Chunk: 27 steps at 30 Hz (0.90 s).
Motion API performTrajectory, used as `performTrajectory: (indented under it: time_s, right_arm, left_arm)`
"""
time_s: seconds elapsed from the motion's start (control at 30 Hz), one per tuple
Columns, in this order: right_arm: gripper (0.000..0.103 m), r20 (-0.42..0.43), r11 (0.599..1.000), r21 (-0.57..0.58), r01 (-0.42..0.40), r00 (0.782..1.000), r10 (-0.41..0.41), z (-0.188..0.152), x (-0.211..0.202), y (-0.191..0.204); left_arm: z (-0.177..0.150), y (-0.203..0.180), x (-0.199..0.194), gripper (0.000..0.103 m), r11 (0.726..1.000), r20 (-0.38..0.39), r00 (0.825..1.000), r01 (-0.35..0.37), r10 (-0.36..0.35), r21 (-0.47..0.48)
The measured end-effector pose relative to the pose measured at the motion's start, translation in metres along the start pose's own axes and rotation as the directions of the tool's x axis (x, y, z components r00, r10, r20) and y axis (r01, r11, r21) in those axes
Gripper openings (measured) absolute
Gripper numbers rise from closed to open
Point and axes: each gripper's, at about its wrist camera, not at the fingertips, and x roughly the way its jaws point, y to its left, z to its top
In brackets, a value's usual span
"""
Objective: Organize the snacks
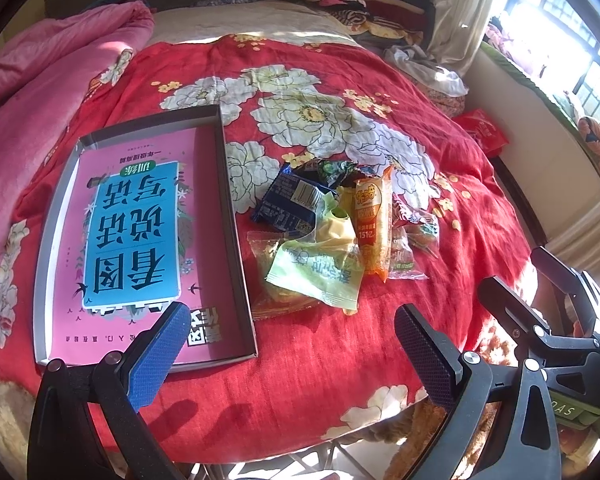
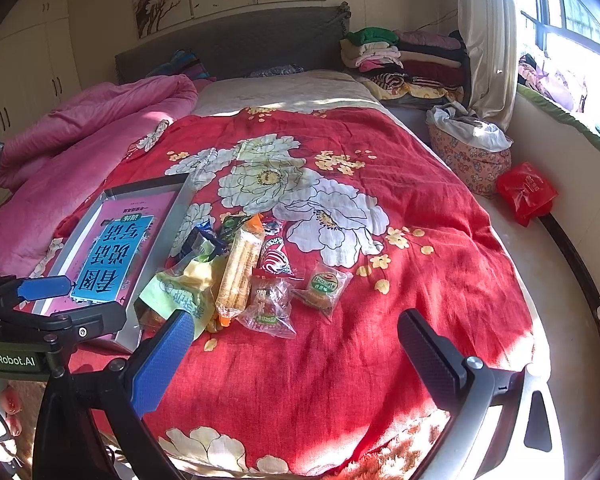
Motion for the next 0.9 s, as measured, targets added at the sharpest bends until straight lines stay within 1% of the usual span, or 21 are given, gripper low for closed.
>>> performTrajectory:
  time_s: [0.23, 0.57, 0.73, 0.9]
  right_arm:
    - [0.103, 0.002, 1.0, -0.001, 0.001, 1.0, -0.001, 0.0, 0.001, 0.0]
    - [0.103, -0.001, 1.0, 0.009, -0.001, 1.0, 0.001, 0.001, 0.005, -0.006]
    - [0.103, -0.011, 1.0, 0.014, -0.001, 1.0, 0.001, 0.002, 0.014, -0.01]
    - [0.103, -0.029, 1.0, 0.029, 0.0, 1.0, 0.001, 0.004, 0.028, -0.019]
  left_arm:
    - [0.0, -0.003, 0.002, 0.102, 1.0, -0.004, 1.0, -0.003, 0.003, 0.009]
    - [0.006, -0.002, 0.011, 0.102, 1.0, -0.026, 1.0, 0.016, -0.016, 0.003]
    - [0.017, 0.002, 0.024, 0.102, 1.0, -0.047, 0.999, 0.021, -0.022, -0.012]
    - [0.033, -0.001, 0.04, 0.102, 0.999, -0.065, 0.997, 0.034, -0.034, 0.001]
